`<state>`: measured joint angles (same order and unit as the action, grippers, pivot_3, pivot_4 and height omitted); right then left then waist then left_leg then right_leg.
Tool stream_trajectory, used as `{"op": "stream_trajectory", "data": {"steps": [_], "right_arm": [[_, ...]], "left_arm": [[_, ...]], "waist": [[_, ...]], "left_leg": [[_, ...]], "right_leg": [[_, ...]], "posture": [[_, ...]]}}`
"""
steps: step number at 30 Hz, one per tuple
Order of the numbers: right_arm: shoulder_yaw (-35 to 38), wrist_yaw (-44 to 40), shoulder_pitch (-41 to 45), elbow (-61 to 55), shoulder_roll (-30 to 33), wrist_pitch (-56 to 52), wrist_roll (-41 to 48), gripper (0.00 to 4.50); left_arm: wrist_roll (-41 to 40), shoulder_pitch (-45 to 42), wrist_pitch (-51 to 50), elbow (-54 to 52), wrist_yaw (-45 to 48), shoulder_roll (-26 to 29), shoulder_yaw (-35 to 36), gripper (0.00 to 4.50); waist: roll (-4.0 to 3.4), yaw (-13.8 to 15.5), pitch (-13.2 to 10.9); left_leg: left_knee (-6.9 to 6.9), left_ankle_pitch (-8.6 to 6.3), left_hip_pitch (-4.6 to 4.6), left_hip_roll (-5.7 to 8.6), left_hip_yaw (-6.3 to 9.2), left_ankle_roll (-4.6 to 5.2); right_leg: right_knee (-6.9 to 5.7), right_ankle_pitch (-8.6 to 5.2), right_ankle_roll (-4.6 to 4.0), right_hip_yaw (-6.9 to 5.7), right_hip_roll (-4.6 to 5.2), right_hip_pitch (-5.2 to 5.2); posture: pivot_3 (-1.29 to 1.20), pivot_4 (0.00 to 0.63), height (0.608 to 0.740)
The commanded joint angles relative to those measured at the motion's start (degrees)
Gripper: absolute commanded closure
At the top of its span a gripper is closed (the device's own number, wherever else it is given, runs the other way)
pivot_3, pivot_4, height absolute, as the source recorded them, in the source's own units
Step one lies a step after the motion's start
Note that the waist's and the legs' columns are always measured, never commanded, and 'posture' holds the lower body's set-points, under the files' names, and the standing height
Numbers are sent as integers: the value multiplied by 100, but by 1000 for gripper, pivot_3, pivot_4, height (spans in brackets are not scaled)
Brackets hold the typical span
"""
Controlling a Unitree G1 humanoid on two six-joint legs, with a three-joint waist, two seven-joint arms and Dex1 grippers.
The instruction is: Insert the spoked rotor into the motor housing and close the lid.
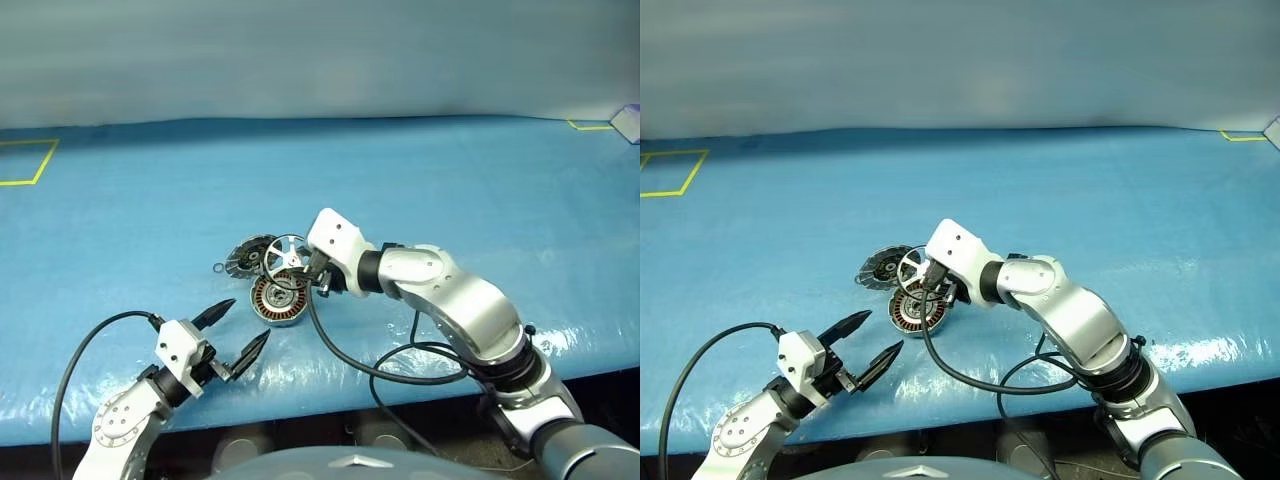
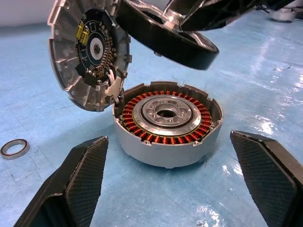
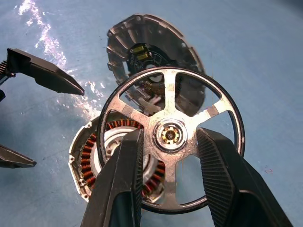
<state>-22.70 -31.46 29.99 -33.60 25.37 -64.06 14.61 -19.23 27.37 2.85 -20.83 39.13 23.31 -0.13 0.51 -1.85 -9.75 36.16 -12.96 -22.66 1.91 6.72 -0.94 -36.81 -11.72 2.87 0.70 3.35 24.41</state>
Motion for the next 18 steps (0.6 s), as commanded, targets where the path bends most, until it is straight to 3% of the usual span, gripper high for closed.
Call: {"op": "stream_trajectory", "data": {"steps": [1,18], "right_arm": [[415,191,-158,29,255,62,-143,3159],[471,812,-774,1483,161,629,-667,3159]], "left_arm": [[-99,-59,-5,-65,89,41,8,0],[-105,-126,-68,-35,235,84,101,0]], "waist": [[1,15,1],[2,14,2]], "left_leg": [[2,0,0,2,-1,0],[4,1,13,21,-6,2]], "right_leg": [[1,0,0,0,0,0],[-3,2,1,7,1,-12]], "posture": [[0,150,740],[0,150,740]]}}
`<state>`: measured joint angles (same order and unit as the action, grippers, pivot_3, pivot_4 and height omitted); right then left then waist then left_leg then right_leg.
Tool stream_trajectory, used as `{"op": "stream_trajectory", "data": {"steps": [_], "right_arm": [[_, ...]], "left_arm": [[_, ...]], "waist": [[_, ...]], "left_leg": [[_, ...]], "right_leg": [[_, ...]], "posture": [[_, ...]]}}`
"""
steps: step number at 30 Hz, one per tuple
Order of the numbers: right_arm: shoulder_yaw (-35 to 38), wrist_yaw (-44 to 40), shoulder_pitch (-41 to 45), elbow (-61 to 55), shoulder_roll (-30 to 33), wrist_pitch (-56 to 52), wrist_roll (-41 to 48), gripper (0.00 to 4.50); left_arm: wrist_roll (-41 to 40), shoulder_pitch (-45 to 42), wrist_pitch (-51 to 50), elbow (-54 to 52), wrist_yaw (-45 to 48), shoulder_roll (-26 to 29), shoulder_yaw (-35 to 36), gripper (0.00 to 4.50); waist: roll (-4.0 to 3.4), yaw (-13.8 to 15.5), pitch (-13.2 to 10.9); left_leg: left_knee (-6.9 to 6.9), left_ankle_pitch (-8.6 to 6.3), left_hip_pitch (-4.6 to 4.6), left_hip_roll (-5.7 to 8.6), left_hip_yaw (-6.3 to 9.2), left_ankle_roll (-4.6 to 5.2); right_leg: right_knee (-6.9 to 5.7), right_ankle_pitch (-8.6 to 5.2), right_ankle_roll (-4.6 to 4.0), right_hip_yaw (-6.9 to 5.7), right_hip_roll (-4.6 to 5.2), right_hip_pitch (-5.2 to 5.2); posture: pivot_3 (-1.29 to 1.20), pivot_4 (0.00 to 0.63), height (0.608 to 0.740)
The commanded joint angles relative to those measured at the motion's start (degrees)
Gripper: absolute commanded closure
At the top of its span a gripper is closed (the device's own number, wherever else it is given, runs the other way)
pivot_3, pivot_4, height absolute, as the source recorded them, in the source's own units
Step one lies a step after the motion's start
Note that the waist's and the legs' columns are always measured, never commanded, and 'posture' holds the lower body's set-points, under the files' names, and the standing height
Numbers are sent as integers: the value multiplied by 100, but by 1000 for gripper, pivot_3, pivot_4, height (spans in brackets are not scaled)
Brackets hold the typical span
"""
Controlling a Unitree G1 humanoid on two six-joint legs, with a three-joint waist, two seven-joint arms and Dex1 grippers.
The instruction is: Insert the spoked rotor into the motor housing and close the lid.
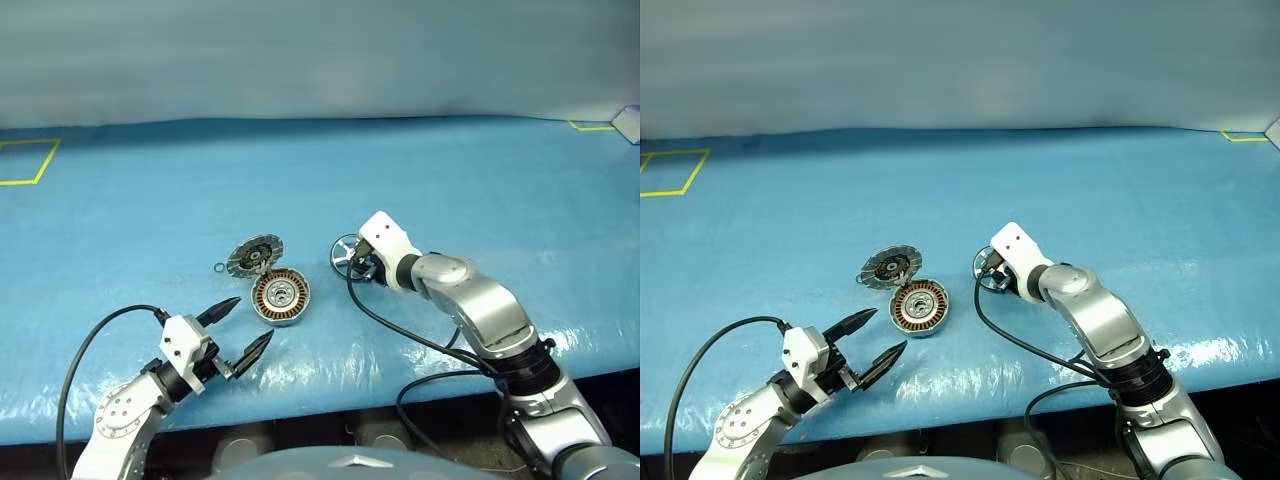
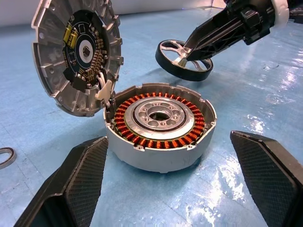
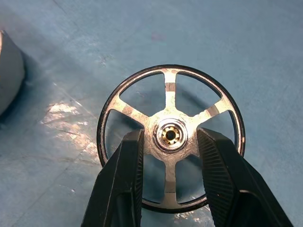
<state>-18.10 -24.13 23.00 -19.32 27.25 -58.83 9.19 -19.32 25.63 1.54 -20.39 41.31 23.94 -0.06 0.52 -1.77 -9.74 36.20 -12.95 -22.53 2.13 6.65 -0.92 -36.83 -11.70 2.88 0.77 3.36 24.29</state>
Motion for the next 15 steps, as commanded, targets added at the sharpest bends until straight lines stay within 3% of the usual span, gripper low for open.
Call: {"op": "stream_trajectory", "data": {"steps": [1,2,9,15], "right_arm": [[1,93,-99,59,-41,111,-137,3159],[0,94,-117,55,-56,120,-139,3159],[186,124,-178,-386,-186,-25,-50,824],[594,120,-88,-1172,-331,-308,204,824]], "left_arm": [[-105,69,77,-85,24,20,105,0],[-109,83,84,-89,27,22,113,0],[-170,93,58,-92,72,84,215,0],[-348,122,-56,-147,117,217,402,0]], "waist": [[3,8,2],[3,8,3],[8,13,7],[7,11,7]], "left_leg": [[1,0,0,0,1,1],[3,1,0,0,1,2],[9,1,0,0,3,2],[8,1,-3,0,4,2]], "right_leg": [[0,0,0,-1,0,-1],[0,0,0,-1,0,-2],[0,1,1,-1,0,-6],[0,1,2,-1,0,-1]], "posture": [[0,150,740],[0,150,740],[0,150,740],[0,150,740]]}}
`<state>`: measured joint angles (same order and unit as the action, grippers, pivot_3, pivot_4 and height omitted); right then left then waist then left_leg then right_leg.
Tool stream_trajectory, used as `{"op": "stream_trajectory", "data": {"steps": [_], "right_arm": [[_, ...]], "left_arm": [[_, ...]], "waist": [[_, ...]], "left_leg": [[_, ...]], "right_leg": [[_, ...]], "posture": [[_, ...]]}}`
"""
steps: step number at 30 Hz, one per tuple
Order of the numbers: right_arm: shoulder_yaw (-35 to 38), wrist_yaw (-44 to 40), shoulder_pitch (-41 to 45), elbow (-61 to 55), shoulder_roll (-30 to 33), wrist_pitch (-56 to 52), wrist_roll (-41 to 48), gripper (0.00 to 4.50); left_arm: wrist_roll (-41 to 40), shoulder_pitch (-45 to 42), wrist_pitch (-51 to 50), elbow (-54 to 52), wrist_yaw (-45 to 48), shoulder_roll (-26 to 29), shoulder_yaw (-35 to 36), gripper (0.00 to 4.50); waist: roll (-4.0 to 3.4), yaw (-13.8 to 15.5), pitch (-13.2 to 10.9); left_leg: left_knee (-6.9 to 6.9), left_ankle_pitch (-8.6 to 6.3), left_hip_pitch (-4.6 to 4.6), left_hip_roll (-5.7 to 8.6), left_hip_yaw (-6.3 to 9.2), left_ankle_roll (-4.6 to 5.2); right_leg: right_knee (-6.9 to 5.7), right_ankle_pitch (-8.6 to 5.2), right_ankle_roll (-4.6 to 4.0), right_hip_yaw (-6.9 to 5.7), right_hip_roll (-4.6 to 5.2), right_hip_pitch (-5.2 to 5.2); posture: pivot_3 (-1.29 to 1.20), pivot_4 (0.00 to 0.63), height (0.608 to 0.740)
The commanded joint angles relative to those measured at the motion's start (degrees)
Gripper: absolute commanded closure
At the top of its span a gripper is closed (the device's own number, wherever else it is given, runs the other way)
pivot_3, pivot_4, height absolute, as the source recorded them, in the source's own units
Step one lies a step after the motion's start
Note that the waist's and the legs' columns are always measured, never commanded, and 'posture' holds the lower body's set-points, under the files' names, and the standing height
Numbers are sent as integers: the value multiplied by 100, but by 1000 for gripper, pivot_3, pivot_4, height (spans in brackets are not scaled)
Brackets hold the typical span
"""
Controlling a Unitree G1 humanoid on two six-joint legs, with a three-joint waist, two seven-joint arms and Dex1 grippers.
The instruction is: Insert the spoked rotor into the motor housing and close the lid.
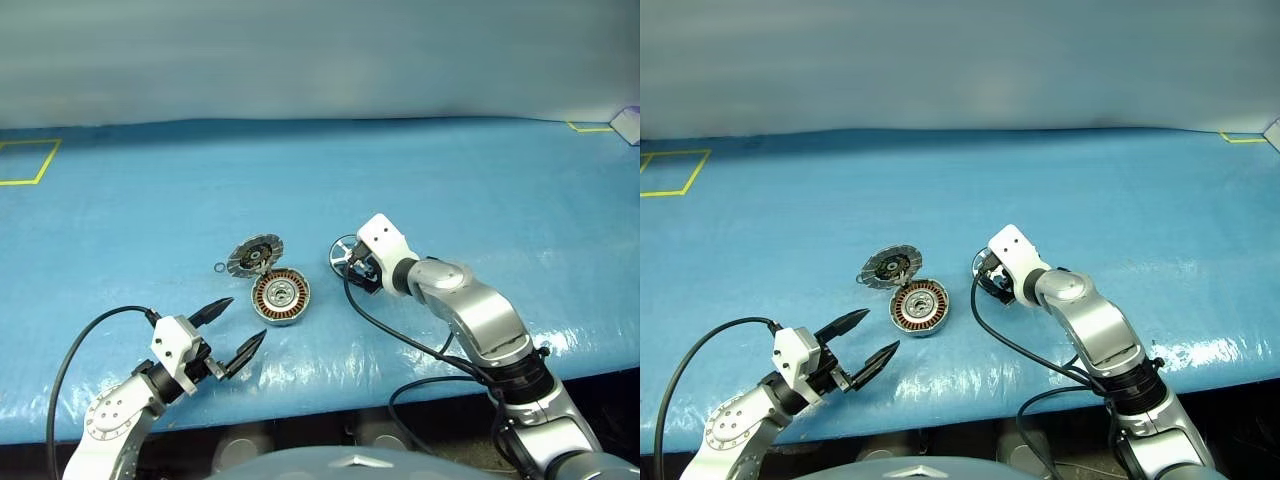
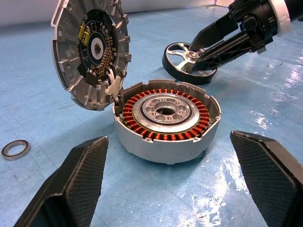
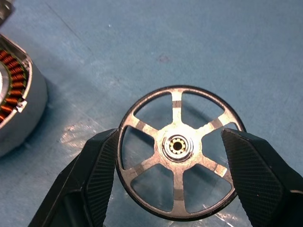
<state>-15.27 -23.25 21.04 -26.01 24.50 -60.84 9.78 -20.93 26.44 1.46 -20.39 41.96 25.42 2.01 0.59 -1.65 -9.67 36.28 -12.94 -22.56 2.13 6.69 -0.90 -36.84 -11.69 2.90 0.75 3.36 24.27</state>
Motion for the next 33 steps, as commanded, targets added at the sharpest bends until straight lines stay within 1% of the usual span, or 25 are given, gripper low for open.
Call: {"op": "stream_trajectory", "data": {"steps": [1,4,7,9,11,13,15,20,25,28,33], "right_arm": [[389,14,127,-659,-75,-108,201,824],[629,-19,140,-986,-203,-148,431,824],[561,-61,94,-1152,-147,4,471,824],[482,-121,-43,-1184,-146,410,455,824],[232,-188,-262,-1155,-5,1068,226,824],[144,-258,-550,-1068,-107,1560,265,824],[96,-229,-815,-901,-235,2118,205,824],[-56,-342,-1330,-581,-345,2810,151,824],[-231,-312,-1593,-424,-325,3025,-35,824],[-243,-283,-1626,-405,-409,2990,-28,824],[-269,-273,-1628,-387,-485,2979,-77,824]], "left_arm": [[-253,72,-104,-174,60,105,252,0],[-521,220,-509,-296,23,212,435,0],[-610,431,-775,-414,54,396,597,0],[-576,475,-857,-409,-112,400,773,0],[-481,418,-1078,-398,-428,380,918,0],[-408,222,-1366,-309,-851,322,1073,0],[-181,-16,-1381,-185,-1146,311,1154,0],[133,-644,-1407,102,-1304,372,1073,0],[287,-1302,-1575,569,-1246,439,952,0],[199,-1792,-1821,893,-1130,445,848,0],[372,-2370,-1946,1457,-740,561,461,0]], "waist": [[0,2,0],[0,-8,0],[0,-17,0],[0,-26,0],[0,-4,0],[2,5,1],[4,7,2],[6,9,4],[7,7,4],[7,12,5],[8,6,5]], "left_leg": [[0,0,1,0,-1,0],[-1,0,0,-4,0,0],[-1,0,0,-26,1,0],[-1,0,0,-26,-1,0],[-1,0,0,-27,0,0],[-1,0,0,-26,0,0],[0,0,1,-28,1,0],[6,2,4,-25,-1,-3],[10,2,5,-16,-1,-3],[13,3,5,-14,0,-5],[23,3,5,-11,0,-5]], "right_leg": [[1,0,0,0,0,0],[1,0,0,0,-1,1],[0,-1,-1,-1,-2,1],[1,-1,-1,0,-1,1],[1,-1,-1,-1,-1,1],[1,-1,-1,-2,0,0],[0,-1,0,-2,-2,-1],[-1,3,5,0,-5,-7],[-1,8,4,0,-10,-7],[-4,10,2,0,-14,-7],[-3,18,10,1,-18,-11]], "posture": [[0,150,740],[0,150,740],[0,150,740],[0,150,740],[0,150,740],[0,150,740],[0,150,740],[0,150,740],[0,150,740],[0,150,740],[0,150,740]]}}
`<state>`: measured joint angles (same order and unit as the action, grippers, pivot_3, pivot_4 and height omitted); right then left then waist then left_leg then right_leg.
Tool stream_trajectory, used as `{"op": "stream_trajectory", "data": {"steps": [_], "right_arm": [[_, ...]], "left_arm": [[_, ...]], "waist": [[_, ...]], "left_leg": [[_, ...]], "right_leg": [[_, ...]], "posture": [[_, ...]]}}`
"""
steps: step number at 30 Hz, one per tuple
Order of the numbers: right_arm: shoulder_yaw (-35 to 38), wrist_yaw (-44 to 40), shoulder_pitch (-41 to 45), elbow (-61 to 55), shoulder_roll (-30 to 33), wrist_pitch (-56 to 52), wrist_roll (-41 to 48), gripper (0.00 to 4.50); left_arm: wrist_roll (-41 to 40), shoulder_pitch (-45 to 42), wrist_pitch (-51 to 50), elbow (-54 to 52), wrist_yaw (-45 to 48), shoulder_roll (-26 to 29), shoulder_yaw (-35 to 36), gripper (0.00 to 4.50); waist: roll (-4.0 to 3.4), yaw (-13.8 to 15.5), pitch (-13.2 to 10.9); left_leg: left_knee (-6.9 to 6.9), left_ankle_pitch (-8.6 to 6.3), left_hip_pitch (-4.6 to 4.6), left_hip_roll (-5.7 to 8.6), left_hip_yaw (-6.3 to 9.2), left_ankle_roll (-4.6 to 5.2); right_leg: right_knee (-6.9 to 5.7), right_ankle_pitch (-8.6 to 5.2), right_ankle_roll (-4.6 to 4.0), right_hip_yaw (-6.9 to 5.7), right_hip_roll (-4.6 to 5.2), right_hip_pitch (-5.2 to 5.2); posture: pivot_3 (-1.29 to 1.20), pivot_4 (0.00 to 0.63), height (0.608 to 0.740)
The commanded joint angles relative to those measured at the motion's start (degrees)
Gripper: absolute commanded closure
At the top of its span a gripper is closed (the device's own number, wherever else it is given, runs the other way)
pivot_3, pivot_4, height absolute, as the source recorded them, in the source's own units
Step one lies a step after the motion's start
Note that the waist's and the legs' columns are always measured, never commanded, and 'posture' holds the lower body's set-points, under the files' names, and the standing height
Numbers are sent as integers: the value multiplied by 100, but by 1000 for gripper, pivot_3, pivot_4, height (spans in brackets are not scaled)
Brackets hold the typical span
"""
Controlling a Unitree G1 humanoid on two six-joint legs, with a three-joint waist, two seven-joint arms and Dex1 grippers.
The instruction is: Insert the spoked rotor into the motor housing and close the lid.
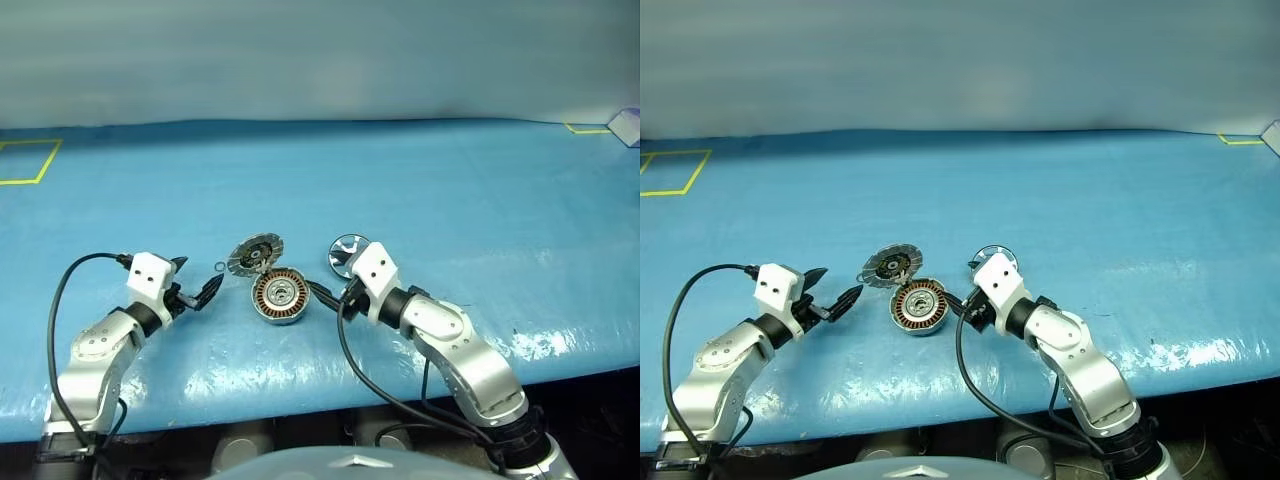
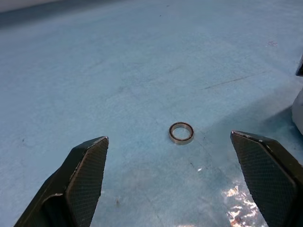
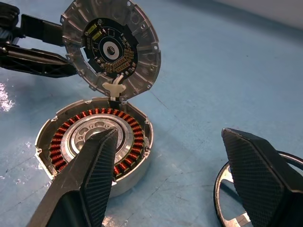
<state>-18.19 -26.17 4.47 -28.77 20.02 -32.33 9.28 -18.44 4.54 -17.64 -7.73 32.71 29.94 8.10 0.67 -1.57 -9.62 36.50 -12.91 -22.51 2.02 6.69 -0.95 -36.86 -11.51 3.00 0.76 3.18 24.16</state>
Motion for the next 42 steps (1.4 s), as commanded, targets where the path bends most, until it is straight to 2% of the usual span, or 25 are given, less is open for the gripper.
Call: {"op": "stream_trajectory", "data": {"steps": [1,7,16,19,29,36,42], "right_arm": [[26,20,17,-110,-37,130,-34,824],[35,9,-8,-117,-38,79,-48,824],[38,25,9,-130,-80,41,-74,824],[50,28,51,-104,-101,28,-77,803],[-32,46,63,-9,-187,36,-147,803],[-35,63,32,-1,-202,2,-224,803],[-17,117,-42,-88,-237,-14,-232,803]], "left_arm": [[175,-307,-44,331,216,112,-212,0],[571,-833,-4,893,259,109,-563,0],[767,-1058,-139,1235,325,44,-757,0],[755,-1046,-239,1278,412,50,-786,528],[925,-686,-293,1093,370,90,-873,3834],[695,-169,-374,510,549,216,-670,3863],[172,943,-541,-592,1303,791,-424,3863]], "waist": [[0,-6,0],[0,-2,0],[-1,6,1],[-1,2,1],[-7,-9,5],[-9,-55,7],[-7,-63,7]], "left_leg": [[1,0,0,1,0,0],[4,0,0,2,2,0],[16,0,6,3,5,0],[21,-1,21,2,7,1],[9,-1,64,-27,-2,0],[-16,-1,69,-29,-11,0],[-55,-3,73,-39,-19,-3]], "right_leg": [[0,0,0,0,0,0],[-1,6,5,1,0,-1],[-1,7,5,0,2,-13],[1,5,3,0,3,-33],[0,2,-1,3,6,-65],[5,0,-5,10,7,-58],[9,-17,-29,14,5,-42]], "posture": [[0,150,740],[0,150,740],[0,150,740],[0,150,740],[0,150,740],[0,150,740],[0,150,740]]}}
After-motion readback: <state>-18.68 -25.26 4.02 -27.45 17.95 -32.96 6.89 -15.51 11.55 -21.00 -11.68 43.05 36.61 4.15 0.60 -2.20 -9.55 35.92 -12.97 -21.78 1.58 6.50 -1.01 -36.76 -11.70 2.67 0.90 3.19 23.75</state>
